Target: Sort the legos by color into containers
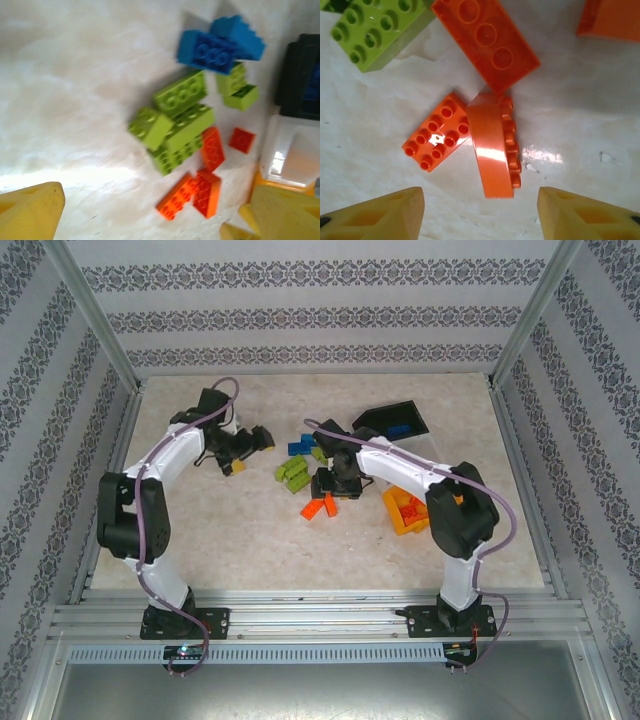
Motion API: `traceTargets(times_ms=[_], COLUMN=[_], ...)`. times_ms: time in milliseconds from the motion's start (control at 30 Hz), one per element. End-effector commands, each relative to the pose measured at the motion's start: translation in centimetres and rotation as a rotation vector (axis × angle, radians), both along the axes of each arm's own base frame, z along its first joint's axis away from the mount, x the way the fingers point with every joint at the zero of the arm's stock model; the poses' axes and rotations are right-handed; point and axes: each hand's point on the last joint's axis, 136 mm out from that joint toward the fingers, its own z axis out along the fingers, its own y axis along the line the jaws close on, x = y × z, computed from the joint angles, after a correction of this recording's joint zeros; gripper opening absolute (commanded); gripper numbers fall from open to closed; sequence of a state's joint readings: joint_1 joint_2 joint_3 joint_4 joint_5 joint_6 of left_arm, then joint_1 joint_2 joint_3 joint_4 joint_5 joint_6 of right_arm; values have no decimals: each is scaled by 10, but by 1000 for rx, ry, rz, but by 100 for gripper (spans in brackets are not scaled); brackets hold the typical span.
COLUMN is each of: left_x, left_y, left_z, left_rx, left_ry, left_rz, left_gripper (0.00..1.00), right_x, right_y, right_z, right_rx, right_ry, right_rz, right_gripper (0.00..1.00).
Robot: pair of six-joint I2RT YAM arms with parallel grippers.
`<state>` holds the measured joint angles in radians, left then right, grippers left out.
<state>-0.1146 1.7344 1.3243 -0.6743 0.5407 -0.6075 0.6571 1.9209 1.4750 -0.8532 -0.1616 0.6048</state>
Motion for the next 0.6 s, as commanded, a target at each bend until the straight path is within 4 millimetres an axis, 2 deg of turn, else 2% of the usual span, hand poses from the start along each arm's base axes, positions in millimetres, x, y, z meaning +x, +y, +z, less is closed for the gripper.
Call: traceTargets(times_ms=[0, 133, 300, 567], left_x=[-13, -20, -20, -22], left_y=[12, 22, 25, 25], left_z=[14, 14, 16, 12], left_rx=[10, 5, -3, -11], left_ry=[-60, -57, -58, -41], left_rz=[-18, 7, 12, -1], left_gripper=[96, 97, 97, 98], right_x=[3, 5, 6, 8], right_y=[-10, -11, -12, -9], right_z=[-9, -22, -33, -41], right_rx=[-77, -105, -112, -106], right_ry=[34, 64, 82, 83], right_rz=[54, 68, 65, 47], right_gripper=[59, 56, 52, 33])
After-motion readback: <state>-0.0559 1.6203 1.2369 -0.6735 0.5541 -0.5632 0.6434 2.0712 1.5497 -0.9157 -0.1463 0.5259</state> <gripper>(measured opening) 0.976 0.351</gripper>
